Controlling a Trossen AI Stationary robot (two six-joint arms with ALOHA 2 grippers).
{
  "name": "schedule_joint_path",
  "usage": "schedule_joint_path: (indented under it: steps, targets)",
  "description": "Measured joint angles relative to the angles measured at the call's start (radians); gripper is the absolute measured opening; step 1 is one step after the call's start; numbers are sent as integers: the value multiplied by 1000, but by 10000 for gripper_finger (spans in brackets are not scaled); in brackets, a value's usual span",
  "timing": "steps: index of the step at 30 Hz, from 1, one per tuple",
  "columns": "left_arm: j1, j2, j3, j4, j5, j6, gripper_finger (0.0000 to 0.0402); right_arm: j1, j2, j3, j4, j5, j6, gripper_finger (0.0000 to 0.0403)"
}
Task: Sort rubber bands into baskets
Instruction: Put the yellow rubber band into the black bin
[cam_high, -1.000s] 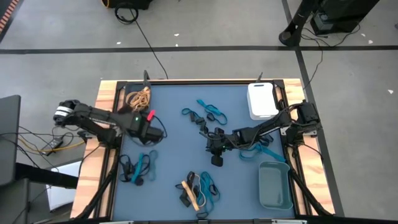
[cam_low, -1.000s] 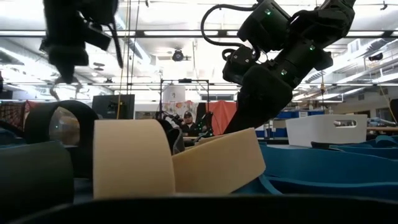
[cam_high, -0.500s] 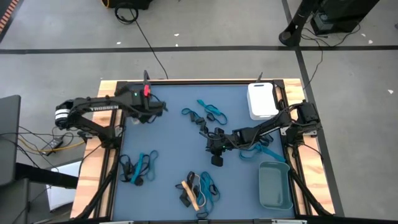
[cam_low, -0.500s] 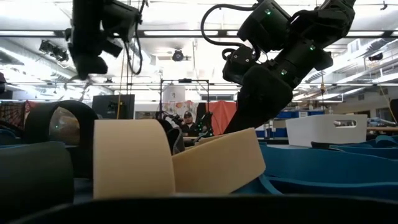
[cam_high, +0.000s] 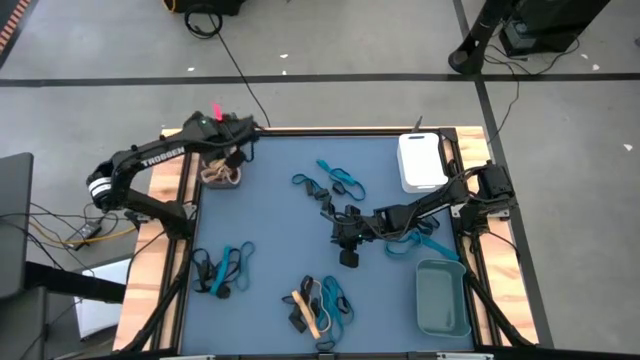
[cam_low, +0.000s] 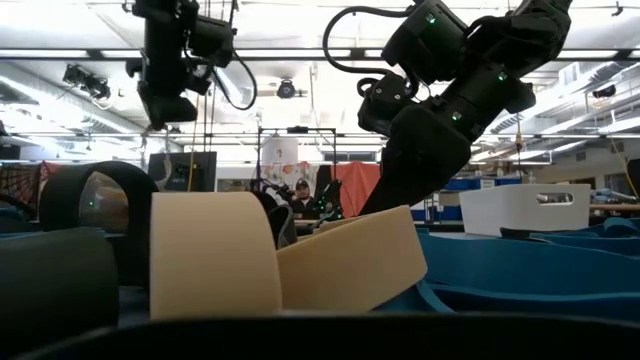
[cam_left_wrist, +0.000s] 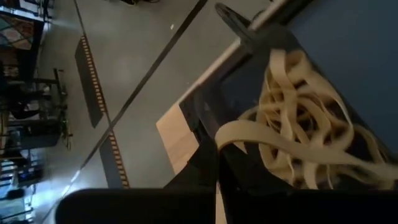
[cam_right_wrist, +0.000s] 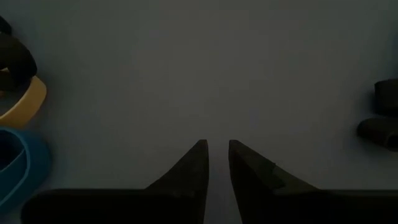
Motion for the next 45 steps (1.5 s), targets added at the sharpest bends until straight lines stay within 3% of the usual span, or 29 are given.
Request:
schedule_joint_path:
  steps: [5,10,17,22,30,34,40,45]
  targets:
    - [103,12,0,100,63,106,6,0,0,0,0,0,-1,76]
    - [190,55,-1,86,143,159,6,0,0,0,0,0,-2,76]
    - [227,110,-2,92,290,168,14,0,0,0,0,0,-3,76]
    - [228,156,-2,98,308,186,56,0,0,0,0,0,-2,76]
    - [248,170,-2,88,304,197,181,4,0,0,-1,0,-2,76]
    - [256,149,-2,69,297,187,225,4,0,0,0,0,-2,76]
    - [227,65,-2,30,355,129,237,4,0,0,39,-6,-2,76]
    - [94,-64,-11,56,466,74,224,19,0,0,134,-93,36,76]
